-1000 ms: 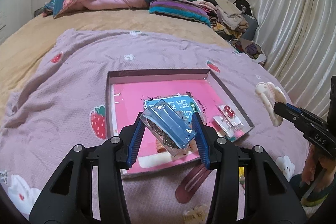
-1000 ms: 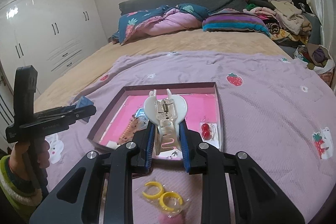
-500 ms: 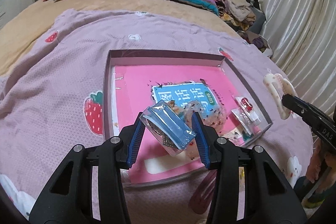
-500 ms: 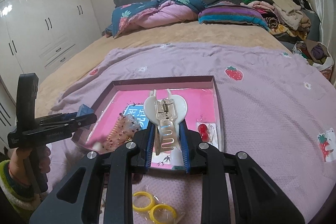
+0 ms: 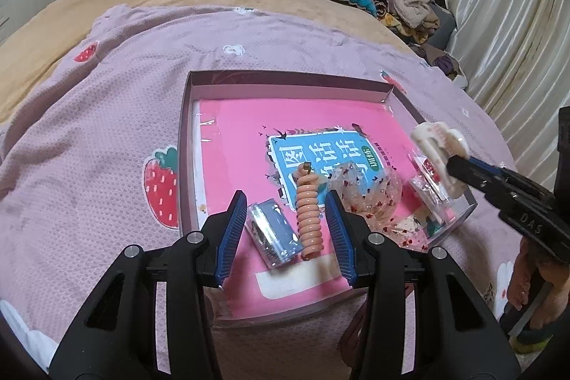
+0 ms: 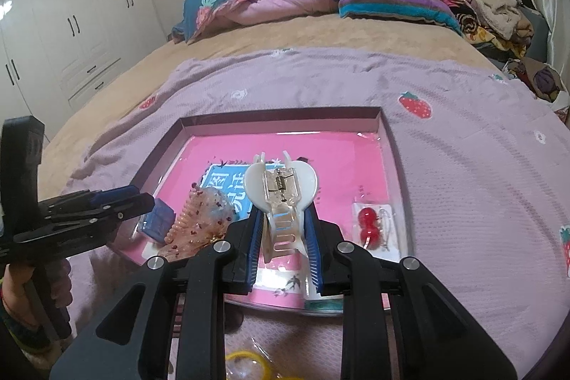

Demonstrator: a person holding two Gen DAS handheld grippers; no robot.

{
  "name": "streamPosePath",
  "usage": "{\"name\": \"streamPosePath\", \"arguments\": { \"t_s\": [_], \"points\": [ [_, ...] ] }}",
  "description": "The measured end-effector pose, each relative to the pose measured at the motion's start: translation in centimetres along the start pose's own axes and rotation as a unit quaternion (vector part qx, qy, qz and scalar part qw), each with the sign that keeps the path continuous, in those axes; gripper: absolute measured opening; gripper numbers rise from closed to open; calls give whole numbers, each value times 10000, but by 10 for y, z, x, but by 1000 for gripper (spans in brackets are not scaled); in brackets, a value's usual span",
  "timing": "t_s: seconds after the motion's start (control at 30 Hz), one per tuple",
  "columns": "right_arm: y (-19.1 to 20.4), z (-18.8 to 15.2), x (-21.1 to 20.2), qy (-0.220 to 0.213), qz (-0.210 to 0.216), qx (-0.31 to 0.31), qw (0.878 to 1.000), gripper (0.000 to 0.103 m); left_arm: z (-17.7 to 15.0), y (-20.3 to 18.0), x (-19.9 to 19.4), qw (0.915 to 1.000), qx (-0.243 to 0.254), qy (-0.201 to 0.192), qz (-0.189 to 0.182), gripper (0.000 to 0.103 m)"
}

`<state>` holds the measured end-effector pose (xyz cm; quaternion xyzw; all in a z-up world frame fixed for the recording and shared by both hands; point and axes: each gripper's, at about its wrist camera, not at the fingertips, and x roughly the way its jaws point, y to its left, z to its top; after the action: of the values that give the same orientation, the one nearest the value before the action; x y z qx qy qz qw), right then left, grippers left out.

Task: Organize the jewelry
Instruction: 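Lower the white claw clip into the tray and open the right tool, then withdraw both tools from the tray toward the remaining accessories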

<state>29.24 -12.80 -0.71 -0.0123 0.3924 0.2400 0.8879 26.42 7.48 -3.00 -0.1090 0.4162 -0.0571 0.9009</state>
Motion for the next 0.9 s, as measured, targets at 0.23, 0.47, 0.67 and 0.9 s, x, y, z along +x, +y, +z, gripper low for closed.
{"name": "streamPosePath", "arguments": {
  "t_s": [0.23, 0.47, 0.67, 0.9],
  "points": [
    [11, -11, 18, 272, -77, -135, 9995, 22, -1, 1, -5, 10000, -4, -41, 1, 37],
    [14, -23, 20, 370, -143, -111, 9992, 23, -2, 2, -8, 10000, -15, -61, -13, 37],
    [8, -29, 12, 323, -148, 53, 9994, 31, -1, 3, -12, 9999, -18, -101, -27, 37],
    [8, -30, -7, 72, -277, 31, 9996, 52, -2, 4, -19, 9999, -29, -165, -40, 41]
  ]
}}
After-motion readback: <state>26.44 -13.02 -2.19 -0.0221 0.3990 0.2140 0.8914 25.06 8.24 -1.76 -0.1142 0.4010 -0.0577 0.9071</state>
